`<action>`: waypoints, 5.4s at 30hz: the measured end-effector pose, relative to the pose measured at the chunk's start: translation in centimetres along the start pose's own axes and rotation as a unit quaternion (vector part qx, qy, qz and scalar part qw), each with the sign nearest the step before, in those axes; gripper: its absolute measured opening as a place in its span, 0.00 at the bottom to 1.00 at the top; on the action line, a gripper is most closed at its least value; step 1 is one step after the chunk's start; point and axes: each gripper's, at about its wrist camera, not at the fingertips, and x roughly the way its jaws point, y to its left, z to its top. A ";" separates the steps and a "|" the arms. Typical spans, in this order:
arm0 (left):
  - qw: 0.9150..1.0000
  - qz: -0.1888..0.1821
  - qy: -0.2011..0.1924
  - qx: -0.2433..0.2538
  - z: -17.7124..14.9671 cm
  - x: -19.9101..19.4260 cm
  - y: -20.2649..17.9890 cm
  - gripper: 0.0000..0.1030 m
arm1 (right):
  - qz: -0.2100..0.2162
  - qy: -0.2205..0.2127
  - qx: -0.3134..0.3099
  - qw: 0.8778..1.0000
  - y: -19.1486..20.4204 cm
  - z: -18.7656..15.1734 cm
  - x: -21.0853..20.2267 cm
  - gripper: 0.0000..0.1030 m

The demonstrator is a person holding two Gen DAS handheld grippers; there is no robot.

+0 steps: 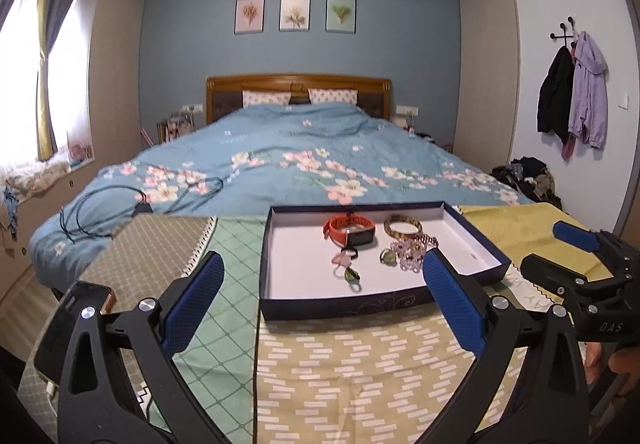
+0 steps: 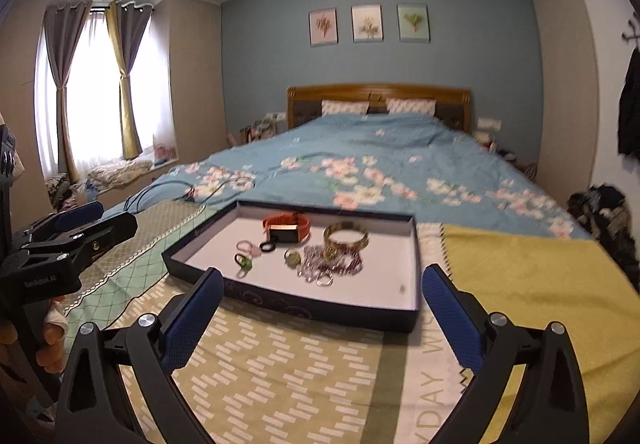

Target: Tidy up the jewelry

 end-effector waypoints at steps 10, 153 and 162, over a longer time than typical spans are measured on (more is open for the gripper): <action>0.999 0.002 -0.040 -0.013 -0.4 -3.4 -0.2 0.95 | -0.001 -0.066 0.014 0.998 0.0 0.1 -3.5 0.93; 0.994 0.004 -0.111 -0.020 -0.2 -9.1 -1.7 0.95 | -0.027 -0.124 0.024 0.992 0.3 0.3 -6.5 0.93; 0.994 0.003 -0.111 -0.019 -0.3 -9.1 -1.8 0.95 | -0.027 -0.124 0.023 0.992 0.2 0.3 -6.5 0.93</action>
